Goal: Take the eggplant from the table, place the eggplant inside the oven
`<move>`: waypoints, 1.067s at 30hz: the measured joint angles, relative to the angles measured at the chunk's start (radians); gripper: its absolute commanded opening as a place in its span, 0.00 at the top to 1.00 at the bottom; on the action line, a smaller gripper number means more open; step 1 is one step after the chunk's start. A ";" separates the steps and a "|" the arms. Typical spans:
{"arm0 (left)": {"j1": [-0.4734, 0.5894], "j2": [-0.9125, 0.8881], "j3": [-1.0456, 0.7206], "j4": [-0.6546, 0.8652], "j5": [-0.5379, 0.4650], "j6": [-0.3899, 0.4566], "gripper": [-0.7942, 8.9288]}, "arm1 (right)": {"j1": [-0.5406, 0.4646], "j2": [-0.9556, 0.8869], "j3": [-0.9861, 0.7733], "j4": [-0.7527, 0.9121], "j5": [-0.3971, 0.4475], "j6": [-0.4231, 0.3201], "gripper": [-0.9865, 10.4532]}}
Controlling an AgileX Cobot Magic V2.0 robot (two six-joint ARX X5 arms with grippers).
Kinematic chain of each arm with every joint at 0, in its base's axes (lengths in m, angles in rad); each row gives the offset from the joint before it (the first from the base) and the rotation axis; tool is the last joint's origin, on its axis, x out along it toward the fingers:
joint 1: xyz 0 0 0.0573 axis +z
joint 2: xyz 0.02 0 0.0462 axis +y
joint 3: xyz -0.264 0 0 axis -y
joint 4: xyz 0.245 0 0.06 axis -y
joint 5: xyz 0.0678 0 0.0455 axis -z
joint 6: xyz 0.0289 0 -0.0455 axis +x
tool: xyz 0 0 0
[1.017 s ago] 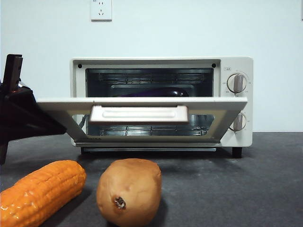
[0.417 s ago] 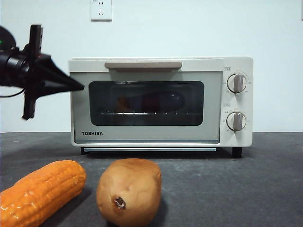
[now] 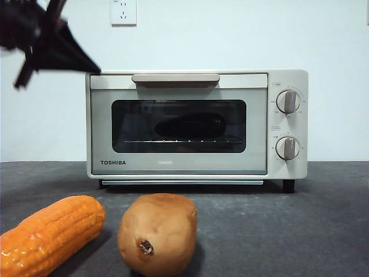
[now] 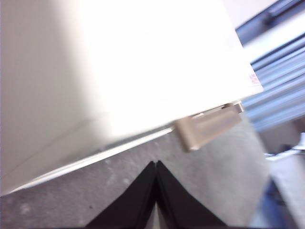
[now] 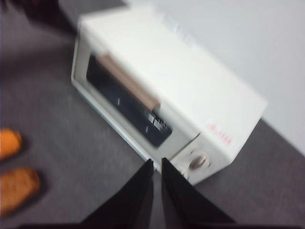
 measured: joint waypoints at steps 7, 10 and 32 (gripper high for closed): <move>-0.156 -0.270 -0.009 -0.153 -0.419 0.158 0.91 | -0.149 0.046 -0.218 0.150 -0.116 0.006 0.91; -0.199 -0.369 -0.069 -0.129 -0.500 0.179 0.91 | -0.235 0.036 -0.320 0.291 -0.212 0.019 0.91; -0.283 -0.888 -0.584 -0.027 -0.755 0.047 0.91 | -0.410 -0.190 -0.871 0.970 -0.357 0.172 0.91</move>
